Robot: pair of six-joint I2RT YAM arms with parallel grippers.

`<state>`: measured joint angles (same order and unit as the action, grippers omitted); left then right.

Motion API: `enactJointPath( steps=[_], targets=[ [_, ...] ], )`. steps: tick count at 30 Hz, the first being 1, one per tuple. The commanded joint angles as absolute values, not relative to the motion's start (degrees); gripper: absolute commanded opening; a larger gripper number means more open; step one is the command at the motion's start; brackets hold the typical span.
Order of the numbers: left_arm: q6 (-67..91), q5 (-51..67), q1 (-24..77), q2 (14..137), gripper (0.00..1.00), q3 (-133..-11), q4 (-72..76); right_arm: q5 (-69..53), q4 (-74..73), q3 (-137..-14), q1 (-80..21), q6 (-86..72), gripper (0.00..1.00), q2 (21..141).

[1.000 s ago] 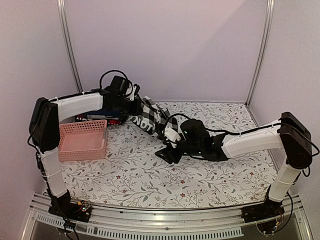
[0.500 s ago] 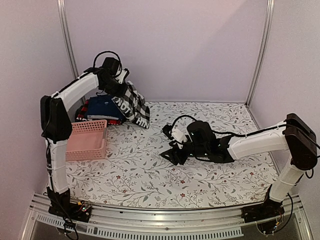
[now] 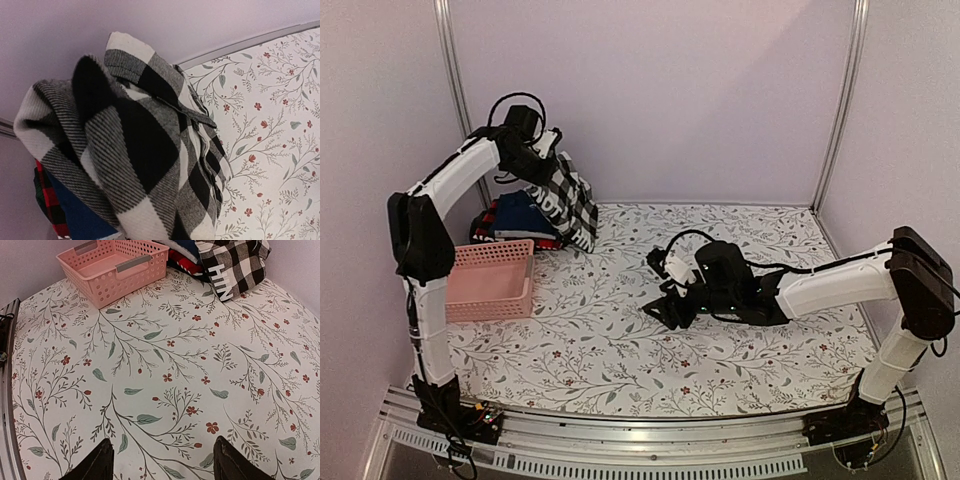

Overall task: Fold and stack the mixed laundry pile
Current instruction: Place the square-folded shirt at the corner of the board.

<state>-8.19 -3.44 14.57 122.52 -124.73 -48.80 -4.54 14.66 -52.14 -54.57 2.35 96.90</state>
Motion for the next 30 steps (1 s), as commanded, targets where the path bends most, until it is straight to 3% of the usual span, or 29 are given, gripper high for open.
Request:
enactJointPath(
  steps=[1,15,30],
  targets=[
    [-9.65,-0.69,13.63,116.30,0.00,-127.34,-47.55,-4.04,15.65,-52.95,-54.23,1.83,0.67,96.70],
    [-8.81,5.35,10.27,112.41,0.00,-125.20,-47.02,-4.58,15.12,-54.58,-54.15,2.20,0.67,98.29],
    [-10.07,7.84,0.08,121.12,0.02,-123.12,-45.59,-5.00,13.73,-56.48,-53.70,2.48,0.67,99.72]
  ],
)
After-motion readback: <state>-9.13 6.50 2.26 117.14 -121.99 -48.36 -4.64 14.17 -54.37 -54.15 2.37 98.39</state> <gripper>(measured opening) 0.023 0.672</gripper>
